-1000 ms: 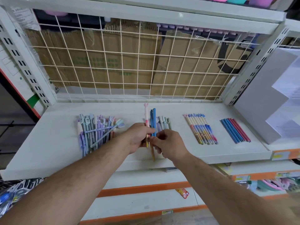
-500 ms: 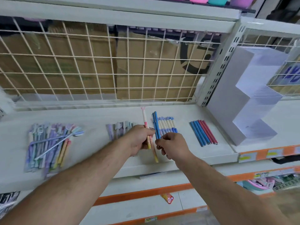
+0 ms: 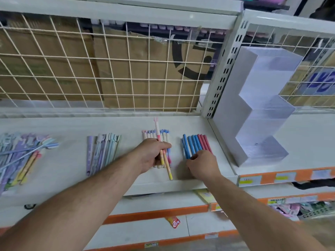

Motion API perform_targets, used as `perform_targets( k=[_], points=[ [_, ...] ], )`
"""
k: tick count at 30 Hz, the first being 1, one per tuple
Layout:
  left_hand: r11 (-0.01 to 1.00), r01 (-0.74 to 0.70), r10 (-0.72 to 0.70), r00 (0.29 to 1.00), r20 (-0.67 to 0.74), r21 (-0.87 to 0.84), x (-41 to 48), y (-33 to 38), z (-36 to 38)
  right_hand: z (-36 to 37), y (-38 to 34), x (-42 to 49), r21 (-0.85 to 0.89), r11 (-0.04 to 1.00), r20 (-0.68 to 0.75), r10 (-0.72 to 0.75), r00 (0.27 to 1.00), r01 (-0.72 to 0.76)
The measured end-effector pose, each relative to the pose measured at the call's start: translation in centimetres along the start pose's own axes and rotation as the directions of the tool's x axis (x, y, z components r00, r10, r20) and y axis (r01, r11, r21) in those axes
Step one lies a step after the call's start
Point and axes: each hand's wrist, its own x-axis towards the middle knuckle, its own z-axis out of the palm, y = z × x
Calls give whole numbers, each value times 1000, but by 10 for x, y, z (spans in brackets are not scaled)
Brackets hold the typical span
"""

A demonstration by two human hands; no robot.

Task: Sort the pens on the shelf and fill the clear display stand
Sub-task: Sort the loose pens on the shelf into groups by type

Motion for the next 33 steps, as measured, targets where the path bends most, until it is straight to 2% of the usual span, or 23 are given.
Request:
perform_targets(
  k=[5,7,12,15,21,33],
  points=[
    [1000,4,-4,1000,-10,20,7,3,5,-6,8,2,-121,991,-22,-64,998,61],
    [1000,-9,9,1000,-14,14,13,3,6,-7,9,1,-237,968,-17,-92,996,85],
    [1000,-26,26,1000,-6,-7,19,0,5,-3,8,5,-432,869,-49,-290,956,242],
    [1000,-19,19,1000,-2,19,21,-2,0,5,9,11,-486,803,4,-392,920,345],
    [1000,-13,13,1000,1,20,22,-2,-5,6,19,30,-471,836,-49,-344,938,282],
    [999,18,-18,1000,14,45,12,4,-1,-2,24,37,-520,830,-116,-303,946,202]
  ],
)
